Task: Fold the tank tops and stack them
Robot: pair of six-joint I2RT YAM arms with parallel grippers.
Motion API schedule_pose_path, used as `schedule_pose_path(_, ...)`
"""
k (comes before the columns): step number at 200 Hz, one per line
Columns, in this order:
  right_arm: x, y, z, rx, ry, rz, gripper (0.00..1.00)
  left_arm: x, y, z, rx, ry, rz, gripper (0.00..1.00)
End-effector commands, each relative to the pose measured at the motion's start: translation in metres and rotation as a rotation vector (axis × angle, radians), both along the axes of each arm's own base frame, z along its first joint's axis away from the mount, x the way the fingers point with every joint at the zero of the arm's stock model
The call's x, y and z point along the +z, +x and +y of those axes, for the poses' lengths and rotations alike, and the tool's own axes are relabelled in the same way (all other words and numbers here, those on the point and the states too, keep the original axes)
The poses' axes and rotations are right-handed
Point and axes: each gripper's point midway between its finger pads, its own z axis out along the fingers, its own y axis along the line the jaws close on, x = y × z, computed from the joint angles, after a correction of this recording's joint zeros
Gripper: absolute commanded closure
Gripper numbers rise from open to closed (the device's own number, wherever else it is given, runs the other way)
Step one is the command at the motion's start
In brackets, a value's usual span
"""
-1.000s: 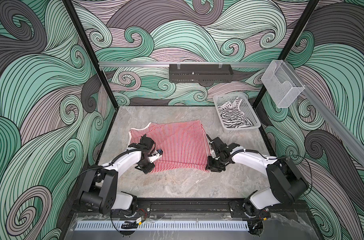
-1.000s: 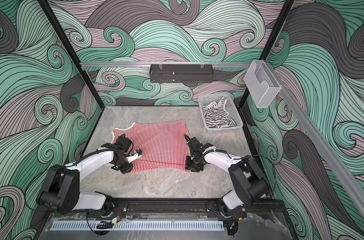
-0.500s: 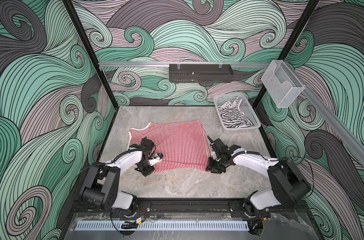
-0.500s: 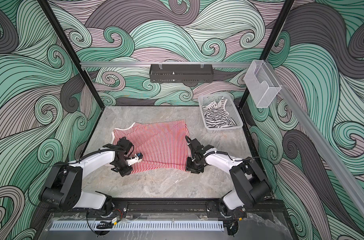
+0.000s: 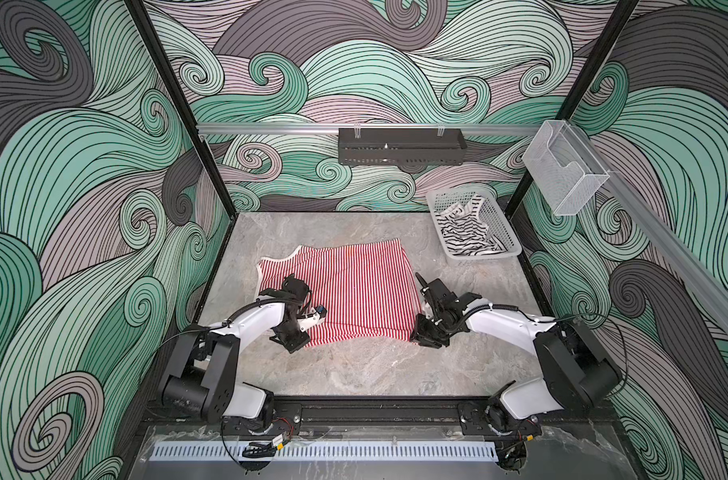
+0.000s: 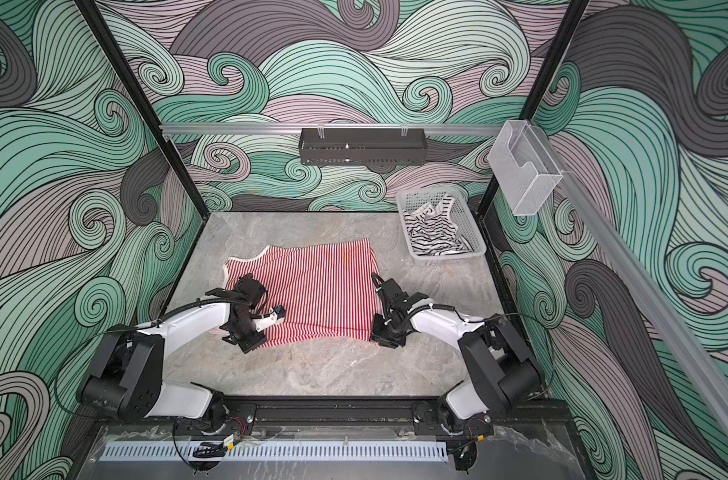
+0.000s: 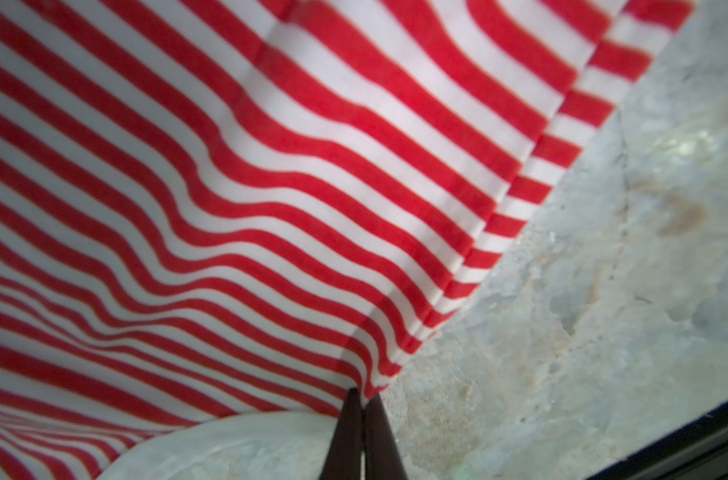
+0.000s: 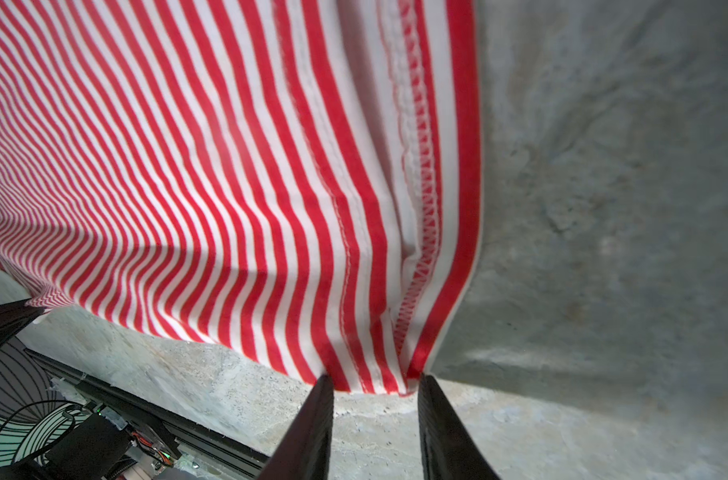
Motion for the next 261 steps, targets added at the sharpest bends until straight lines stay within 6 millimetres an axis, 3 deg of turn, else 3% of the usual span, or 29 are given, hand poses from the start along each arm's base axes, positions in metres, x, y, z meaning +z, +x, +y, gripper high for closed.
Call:
schedule_pose_path(1,-0.008,0.001,0.001,-0.016,-0.013,0.01,0.65,0.007,-0.007,0.0,-0.006,-0.007,-0.002,1.0)
schedule_pose_path(33,-0.012,0.0,-0.005,-0.007,-0.051,0.021,0.85,0.012,-0.009,0.002,-0.006,0.0,-0.019,1.0)
schedule_pose_path(67,0.003,0.0,-0.009,0.011,-0.057,-0.009,1.0,0.018,-0.012,0.006,-0.027,0.012,-0.042,1.0)
schedule_pose_path(105,0.023,0.002,-0.026,0.025,-0.08,-0.036,1.0,0.028,-0.019,0.011,-0.079,0.025,-0.053,1.0)
schedule_pose_path(173,0.04,-0.013,-0.046,0.001,-0.065,-0.034,1.0,0.057,-0.062,-0.005,-0.188,-0.12,0.031,1.0)
schedule_pose_path(212,0.06,-0.014,-0.04,-0.006,0.006,-0.06,1.0,0.074,-0.081,-0.017,-0.203,-0.211,0.061,1.0)
schedule_pose_path(234,0.074,-0.007,-0.037,-0.008,0.023,-0.092,1.0,0.082,-0.073,-0.018,-0.206,-0.211,0.01,1.0)
schedule_pose_path(261,0.087,0.009,-0.035,-0.01,0.026,-0.125,1.0,0.085,-0.043,-0.008,-0.158,-0.122,-0.091,1.0)
